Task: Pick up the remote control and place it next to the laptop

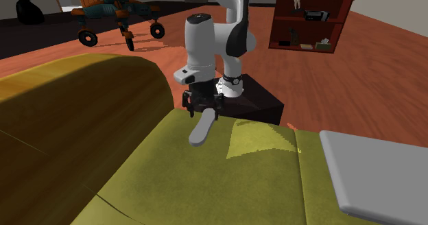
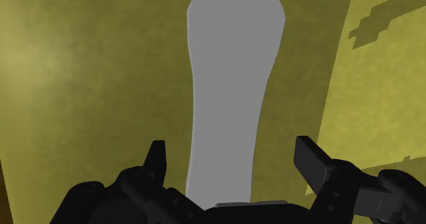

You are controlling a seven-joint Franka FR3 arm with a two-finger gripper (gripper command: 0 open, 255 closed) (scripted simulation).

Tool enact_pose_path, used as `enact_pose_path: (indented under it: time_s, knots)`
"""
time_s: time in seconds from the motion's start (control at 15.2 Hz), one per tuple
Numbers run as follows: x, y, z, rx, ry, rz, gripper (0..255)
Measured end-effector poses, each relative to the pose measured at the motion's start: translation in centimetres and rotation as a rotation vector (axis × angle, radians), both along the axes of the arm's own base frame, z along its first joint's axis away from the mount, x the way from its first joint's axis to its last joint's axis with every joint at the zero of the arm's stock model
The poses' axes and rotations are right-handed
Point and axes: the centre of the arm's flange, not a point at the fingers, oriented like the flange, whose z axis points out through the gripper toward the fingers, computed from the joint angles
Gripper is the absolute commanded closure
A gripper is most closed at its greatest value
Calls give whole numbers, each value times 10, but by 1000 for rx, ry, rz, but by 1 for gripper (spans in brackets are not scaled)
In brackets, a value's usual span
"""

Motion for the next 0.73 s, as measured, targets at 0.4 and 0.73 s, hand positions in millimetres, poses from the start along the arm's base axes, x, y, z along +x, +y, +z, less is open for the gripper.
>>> enact_pose_path:
  time_s: [0.4, 0.73]
  knots:
    - [1, -1, -28, 0, 0, -2, 0]
    - [1, -1, -31, 0, -1, -2, 0]
